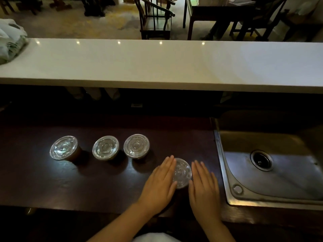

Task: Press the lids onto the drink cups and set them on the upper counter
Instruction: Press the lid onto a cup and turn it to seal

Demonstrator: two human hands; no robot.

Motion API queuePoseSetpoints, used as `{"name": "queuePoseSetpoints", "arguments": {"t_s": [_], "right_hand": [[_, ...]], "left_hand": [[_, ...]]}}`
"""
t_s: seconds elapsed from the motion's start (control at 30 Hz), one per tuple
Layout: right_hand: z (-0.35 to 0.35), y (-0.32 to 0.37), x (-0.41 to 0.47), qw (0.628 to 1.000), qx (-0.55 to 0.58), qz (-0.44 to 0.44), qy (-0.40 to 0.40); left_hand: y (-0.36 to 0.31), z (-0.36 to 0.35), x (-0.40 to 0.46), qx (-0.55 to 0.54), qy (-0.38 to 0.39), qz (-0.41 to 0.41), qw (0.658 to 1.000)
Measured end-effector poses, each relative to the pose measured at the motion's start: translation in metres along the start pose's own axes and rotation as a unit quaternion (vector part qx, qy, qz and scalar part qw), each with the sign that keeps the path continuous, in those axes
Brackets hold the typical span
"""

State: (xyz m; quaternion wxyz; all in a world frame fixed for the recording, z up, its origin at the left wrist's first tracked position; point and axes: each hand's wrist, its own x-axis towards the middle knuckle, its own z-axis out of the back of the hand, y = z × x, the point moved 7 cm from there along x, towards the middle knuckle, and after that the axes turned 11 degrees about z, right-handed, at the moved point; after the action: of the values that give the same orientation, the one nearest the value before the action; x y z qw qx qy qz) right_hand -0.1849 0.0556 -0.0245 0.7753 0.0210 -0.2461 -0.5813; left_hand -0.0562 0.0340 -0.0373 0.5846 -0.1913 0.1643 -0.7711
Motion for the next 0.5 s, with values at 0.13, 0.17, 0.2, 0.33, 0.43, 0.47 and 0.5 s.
{"name": "queuePoseSetpoints", "arguments": {"t_s": [0.13,0.17,0.2,0.33,0.43,0.47,0.5], "right_hand": [[-0.031,0.000,0.003,0.996,0.016,0.033,0.079],[-0.036,-0.001,0.002,0.996,0.025,0.031,0.086],[-0.038,-0.001,0.000,0.995,0.029,0.028,0.090],[-0.039,0.001,0.000,0.995,0.020,0.026,0.099],[-0.040,-0.001,0.002,0.994,0.016,0.019,0.109],[-0.039,0.000,0.001,0.993,0.012,0.017,0.114],[-0.039,0.000,0.000,0.993,0.008,0.017,0.121]], "left_hand": [[0.002,-0.009,-0.003,0.035,0.001,0.004,0.999],[0.001,-0.008,-0.003,0.039,0.001,0.004,0.999],[0.000,-0.009,-0.004,0.039,0.001,0.004,0.999],[-0.001,-0.012,-0.006,0.024,0.002,0.018,1.000],[0.002,-0.013,-0.004,0.040,-0.001,0.015,0.999],[0.002,-0.013,-0.004,0.037,0.004,0.013,0.999],[0.002,-0.013,-0.004,0.032,0.013,0.014,0.999]]}}
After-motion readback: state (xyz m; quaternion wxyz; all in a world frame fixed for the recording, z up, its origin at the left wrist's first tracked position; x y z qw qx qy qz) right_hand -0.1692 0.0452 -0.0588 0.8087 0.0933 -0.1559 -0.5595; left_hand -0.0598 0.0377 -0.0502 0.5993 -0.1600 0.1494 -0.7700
